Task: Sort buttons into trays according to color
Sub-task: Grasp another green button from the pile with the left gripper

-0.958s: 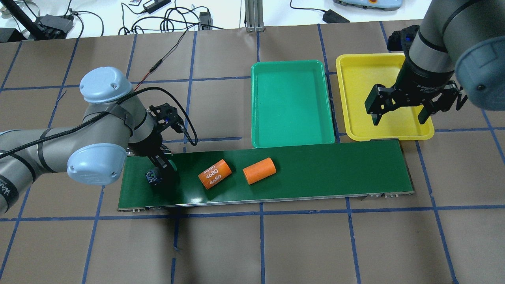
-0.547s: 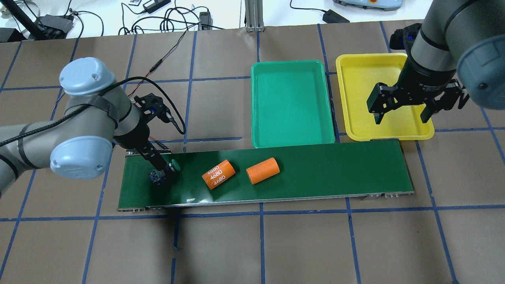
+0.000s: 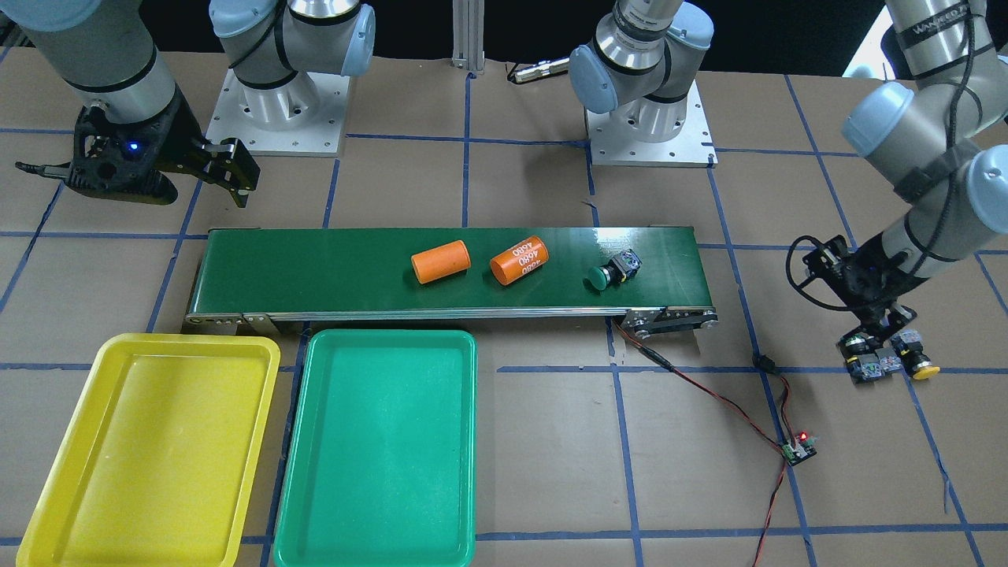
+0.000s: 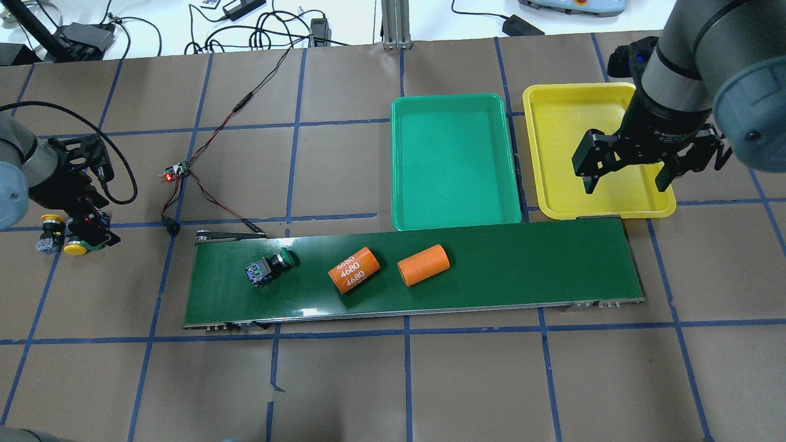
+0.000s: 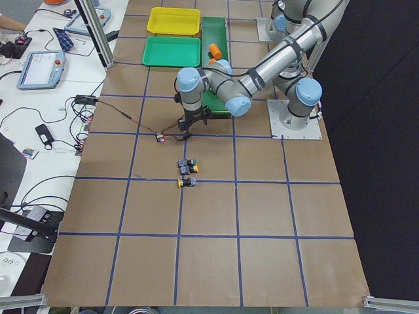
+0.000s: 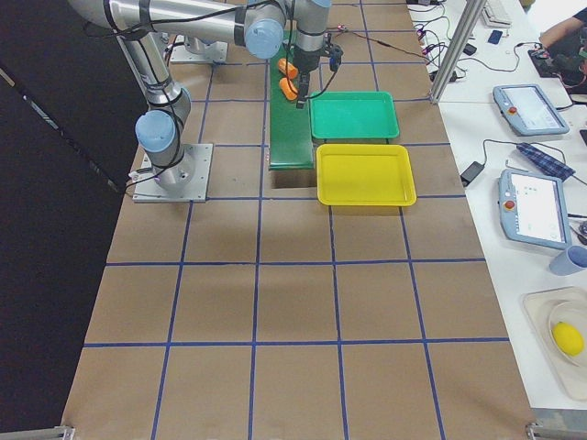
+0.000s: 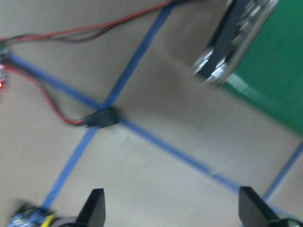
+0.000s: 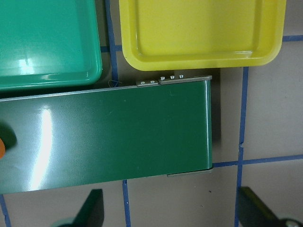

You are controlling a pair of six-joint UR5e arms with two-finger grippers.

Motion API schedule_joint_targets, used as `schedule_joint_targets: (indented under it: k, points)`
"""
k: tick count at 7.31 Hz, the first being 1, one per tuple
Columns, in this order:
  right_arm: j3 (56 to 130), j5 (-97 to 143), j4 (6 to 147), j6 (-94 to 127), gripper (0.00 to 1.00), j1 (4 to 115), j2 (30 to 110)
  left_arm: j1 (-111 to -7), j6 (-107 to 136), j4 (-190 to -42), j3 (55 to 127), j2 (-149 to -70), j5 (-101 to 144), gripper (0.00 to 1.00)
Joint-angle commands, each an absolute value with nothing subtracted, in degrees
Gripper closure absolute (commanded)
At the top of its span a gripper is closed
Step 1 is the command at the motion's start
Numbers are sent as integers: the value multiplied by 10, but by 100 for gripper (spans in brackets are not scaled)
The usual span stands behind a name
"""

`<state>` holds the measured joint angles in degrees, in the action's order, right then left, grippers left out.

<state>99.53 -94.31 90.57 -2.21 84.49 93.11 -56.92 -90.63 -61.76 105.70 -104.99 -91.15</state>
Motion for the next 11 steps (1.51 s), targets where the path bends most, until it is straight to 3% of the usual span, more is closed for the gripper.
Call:
schedule_joint_targets:
  k: [1,3,7,11]
  points:
    - [998,-945,907,-19,0,845,932,-546,-784,-605,958,-1137,-947,0]
    - [998,-944,904,-15,0,845,933,-543,-834,-602,928,-1192,-964,0]
    - [998,-945,896,-14,0,845,942,-520,-1082,-605,951,-1200,-956,0]
    - [999,-945,896,-14,0,845,943,-519,-1085,-638,970,-1198,-943,0]
